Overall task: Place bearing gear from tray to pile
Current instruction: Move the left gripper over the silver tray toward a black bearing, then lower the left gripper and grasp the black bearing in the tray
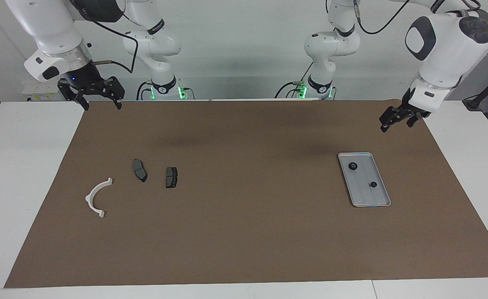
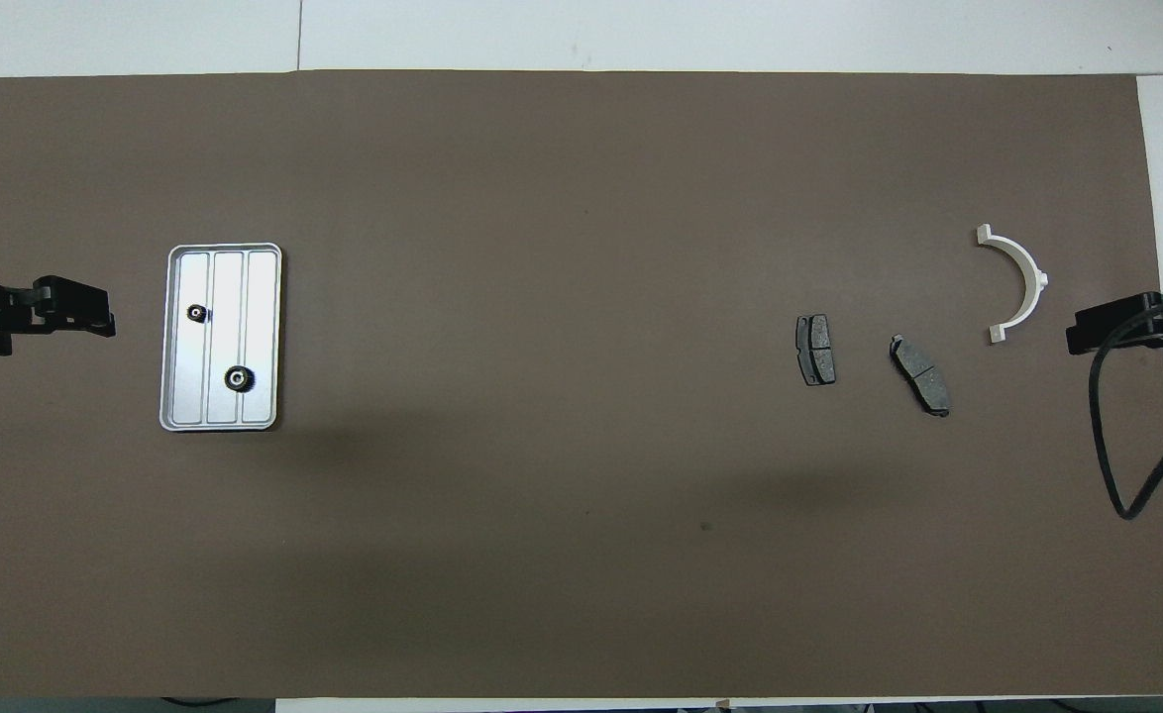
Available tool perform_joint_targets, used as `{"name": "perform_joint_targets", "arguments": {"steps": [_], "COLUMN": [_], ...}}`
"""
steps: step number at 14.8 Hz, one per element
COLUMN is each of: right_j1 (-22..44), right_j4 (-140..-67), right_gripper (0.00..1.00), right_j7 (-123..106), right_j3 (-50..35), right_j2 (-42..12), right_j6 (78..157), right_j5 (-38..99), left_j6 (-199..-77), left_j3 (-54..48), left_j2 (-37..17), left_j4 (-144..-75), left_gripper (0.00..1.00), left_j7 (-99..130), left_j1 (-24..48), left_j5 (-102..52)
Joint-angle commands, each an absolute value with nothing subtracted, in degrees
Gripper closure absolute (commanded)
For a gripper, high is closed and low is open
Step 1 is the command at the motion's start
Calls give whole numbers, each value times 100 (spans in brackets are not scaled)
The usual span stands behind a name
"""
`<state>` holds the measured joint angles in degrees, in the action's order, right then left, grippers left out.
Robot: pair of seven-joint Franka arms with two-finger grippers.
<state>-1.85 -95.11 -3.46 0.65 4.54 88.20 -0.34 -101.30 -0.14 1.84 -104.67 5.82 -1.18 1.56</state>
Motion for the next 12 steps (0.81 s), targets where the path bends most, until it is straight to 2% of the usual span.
{"name": "perform_joint_targets", "arguments": {"steps": [1, 8, 10, 12], "right_j1": [-237, -246, -246, -246], "right_j4": [-9686, -9694, -9694, -9694], "right_gripper": [0, 0, 0, 0], "right_j7": [-229, -237, -229, -194], "right_j3": [18, 26, 26, 26], "right_j2": [589, 589, 589, 589], "right_j6": [8982, 8991, 8991, 9035], "right_j5": [-97, -97, -97, -97], "left_j6": [-10695, -12522, -12638, -12822], "left_j3": [-62, -62, -62, -70], "left_j2": [396, 0, -201, -351], "left_j4": [-11187, -12497, -12524, -12533], "left_gripper": [0, 0, 11, 11], "left_j7": [738, 1362, 1380, 1380], "left_j1": [-176, -123, -97, -97], "left_j5": [272, 272, 272, 272]}}
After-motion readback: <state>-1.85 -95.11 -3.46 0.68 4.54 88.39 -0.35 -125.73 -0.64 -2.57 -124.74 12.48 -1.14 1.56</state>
